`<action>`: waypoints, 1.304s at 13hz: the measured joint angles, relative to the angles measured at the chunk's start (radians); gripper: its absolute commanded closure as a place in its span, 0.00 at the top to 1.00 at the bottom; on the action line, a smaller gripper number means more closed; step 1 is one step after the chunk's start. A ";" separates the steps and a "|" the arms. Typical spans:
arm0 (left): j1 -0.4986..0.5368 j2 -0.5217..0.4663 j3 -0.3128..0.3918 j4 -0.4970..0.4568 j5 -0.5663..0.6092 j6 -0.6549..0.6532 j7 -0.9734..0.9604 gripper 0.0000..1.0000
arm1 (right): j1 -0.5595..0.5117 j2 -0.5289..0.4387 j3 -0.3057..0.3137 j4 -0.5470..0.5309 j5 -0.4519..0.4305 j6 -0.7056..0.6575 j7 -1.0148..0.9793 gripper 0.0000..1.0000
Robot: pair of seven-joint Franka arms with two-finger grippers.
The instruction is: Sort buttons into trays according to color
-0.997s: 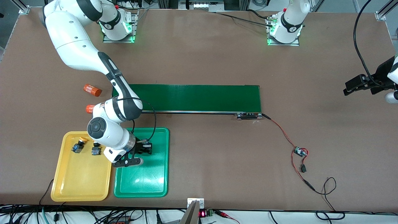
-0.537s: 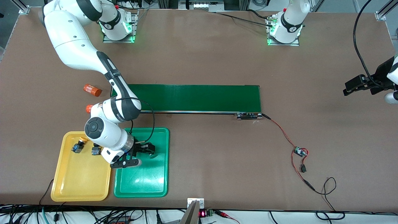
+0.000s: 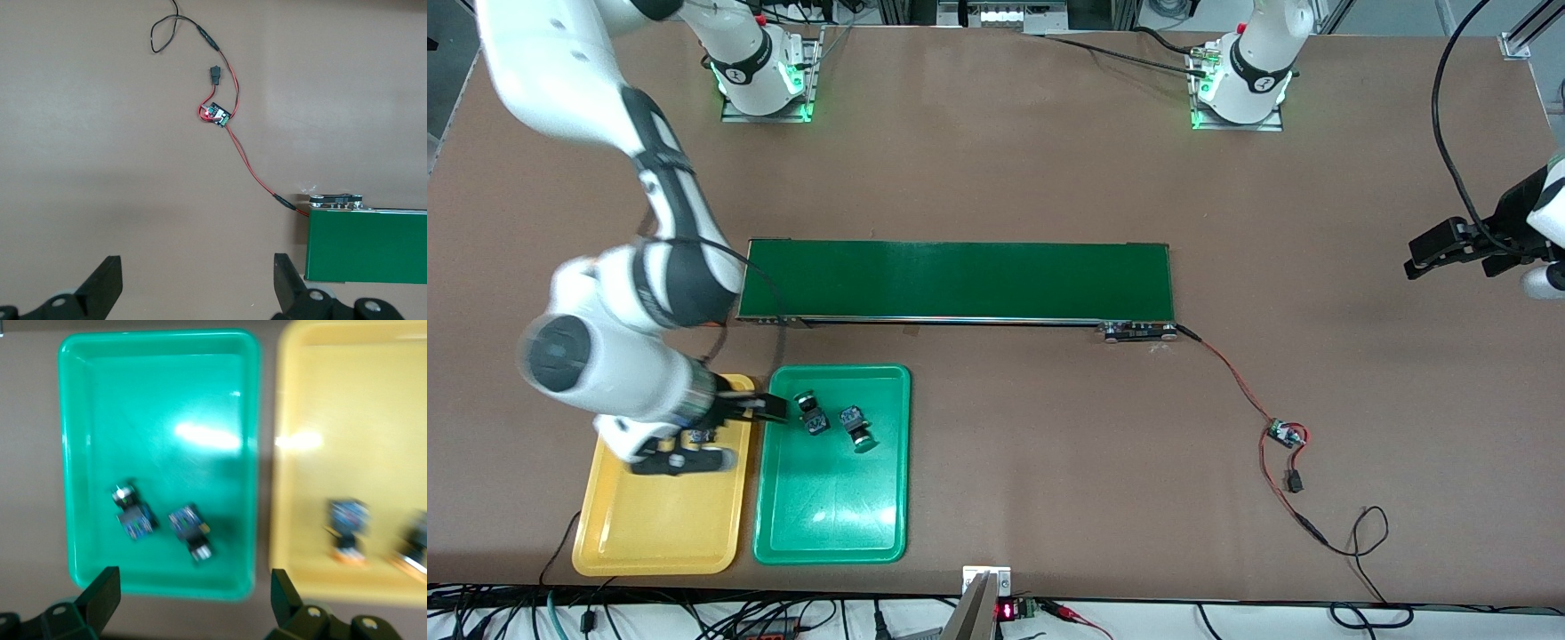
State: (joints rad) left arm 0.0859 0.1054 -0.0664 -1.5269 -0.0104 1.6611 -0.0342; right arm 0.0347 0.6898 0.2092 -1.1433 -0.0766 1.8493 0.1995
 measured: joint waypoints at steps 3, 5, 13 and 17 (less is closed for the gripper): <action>0.000 -0.023 0.000 -0.039 0.000 0.008 0.000 1.00 | -0.076 -0.228 -0.039 -0.045 0.001 -0.291 -0.067 1.00; -0.001 -0.034 0.000 -0.052 0.000 0.021 0.000 1.00 | -0.102 -0.390 -0.083 -0.169 0.002 -0.356 -0.147 1.00; 0.000 -0.037 0.001 -0.063 0.000 0.025 0.000 1.00 | -0.151 -0.609 -0.110 -0.439 0.002 -0.350 -0.167 1.00; 0.000 -0.037 0.001 -0.064 0.000 0.024 0.000 1.00 | -0.150 -0.586 -0.107 -0.417 0.003 -0.352 -0.174 1.00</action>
State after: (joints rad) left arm 0.0857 0.0685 -0.0656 -1.5904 -0.0104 1.6853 -0.0342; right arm -0.1154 0.1040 0.1022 -1.5600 -0.0741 1.4976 0.0256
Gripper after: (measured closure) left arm 0.000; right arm 0.000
